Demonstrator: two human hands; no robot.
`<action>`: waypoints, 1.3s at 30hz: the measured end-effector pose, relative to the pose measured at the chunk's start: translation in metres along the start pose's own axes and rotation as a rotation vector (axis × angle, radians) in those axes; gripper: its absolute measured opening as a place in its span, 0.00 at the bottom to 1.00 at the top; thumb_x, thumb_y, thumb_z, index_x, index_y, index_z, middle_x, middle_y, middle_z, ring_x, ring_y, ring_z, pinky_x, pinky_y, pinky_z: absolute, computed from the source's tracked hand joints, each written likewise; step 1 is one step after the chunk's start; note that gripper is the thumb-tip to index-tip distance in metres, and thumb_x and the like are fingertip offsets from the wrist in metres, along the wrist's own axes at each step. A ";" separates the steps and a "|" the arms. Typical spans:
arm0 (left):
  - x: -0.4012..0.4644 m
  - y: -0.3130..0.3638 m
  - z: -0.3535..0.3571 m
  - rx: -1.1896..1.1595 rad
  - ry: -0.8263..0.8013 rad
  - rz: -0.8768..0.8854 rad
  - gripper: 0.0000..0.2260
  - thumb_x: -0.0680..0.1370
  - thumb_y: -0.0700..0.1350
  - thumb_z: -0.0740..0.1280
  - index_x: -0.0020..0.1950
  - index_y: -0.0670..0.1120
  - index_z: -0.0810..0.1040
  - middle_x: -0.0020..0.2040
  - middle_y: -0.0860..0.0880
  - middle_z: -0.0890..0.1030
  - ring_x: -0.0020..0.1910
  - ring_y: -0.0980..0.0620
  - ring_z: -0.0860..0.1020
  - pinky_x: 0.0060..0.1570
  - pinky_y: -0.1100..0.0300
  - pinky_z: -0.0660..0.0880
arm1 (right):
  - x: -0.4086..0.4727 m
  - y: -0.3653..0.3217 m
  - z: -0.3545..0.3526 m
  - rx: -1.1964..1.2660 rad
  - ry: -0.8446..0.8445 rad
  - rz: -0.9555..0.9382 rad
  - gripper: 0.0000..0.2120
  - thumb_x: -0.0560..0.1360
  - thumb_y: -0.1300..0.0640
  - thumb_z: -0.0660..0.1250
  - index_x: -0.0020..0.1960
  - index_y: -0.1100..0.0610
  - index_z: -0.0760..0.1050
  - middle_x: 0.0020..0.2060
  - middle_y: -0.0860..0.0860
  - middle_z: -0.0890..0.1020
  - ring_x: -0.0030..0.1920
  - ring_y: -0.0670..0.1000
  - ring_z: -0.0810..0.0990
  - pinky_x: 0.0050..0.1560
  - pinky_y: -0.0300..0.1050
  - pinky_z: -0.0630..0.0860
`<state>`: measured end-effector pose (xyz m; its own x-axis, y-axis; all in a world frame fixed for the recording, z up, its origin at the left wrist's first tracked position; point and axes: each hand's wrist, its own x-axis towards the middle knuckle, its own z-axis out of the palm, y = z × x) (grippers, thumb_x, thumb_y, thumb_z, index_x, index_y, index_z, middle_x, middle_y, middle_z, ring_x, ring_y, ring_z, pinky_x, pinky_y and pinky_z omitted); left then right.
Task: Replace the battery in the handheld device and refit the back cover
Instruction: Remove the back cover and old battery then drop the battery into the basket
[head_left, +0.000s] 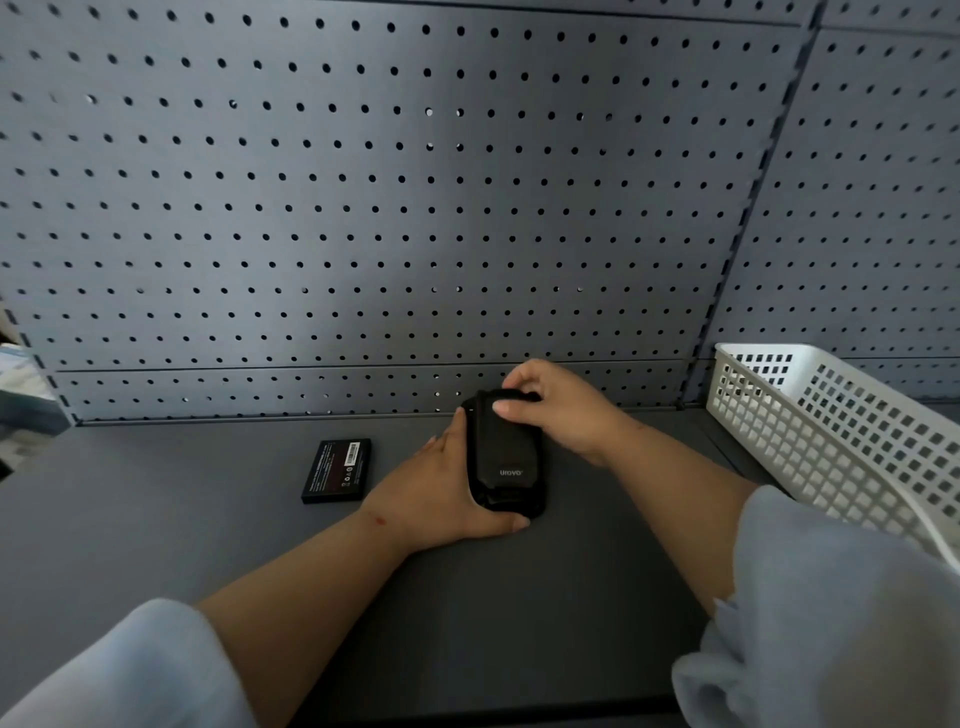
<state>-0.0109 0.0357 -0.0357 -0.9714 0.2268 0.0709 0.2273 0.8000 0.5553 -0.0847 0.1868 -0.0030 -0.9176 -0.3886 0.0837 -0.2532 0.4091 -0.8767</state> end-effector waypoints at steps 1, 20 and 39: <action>0.000 -0.001 0.001 -0.005 0.003 0.000 0.52 0.61 0.62 0.73 0.73 0.56 0.42 0.72 0.51 0.64 0.70 0.52 0.64 0.67 0.59 0.62 | -0.002 -0.002 -0.005 0.127 0.024 0.010 0.06 0.73 0.60 0.67 0.48 0.55 0.72 0.46 0.50 0.77 0.47 0.47 0.76 0.50 0.40 0.74; 0.001 -0.006 0.005 0.147 -0.037 -0.089 0.55 0.61 0.70 0.67 0.75 0.50 0.38 0.76 0.47 0.59 0.73 0.48 0.61 0.71 0.51 0.61 | -0.050 0.065 -0.089 -0.203 0.135 0.289 0.05 0.70 0.56 0.71 0.43 0.51 0.76 0.43 0.50 0.79 0.47 0.51 0.77 0.51 0.45 0.73; -0.001 -0.006 0.004 0.186 0.012 -0.073 0.53 0.61 0.71 0.66 0.75 0.49 0.44 0.78 0.48 0.50 0.76 0.51 0.49 0.73 0.57 0.48 | -0.056 0.049 -0.068 -0.447 0.295 0.272 0.25 0.71 0.47 0.69 0.63 0.59 0.72 0.61 0.55 0.78 0.60 0.53 0.76 0.61 0.46 0.70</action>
<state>-0.0112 0.0332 -0.0423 -0.9862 0.1590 0.0463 0.1642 0.9031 0.3968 -0.0668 0.2847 -0.0180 -0.9977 -0.0018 0.0681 -0.0428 0.7942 -0.6062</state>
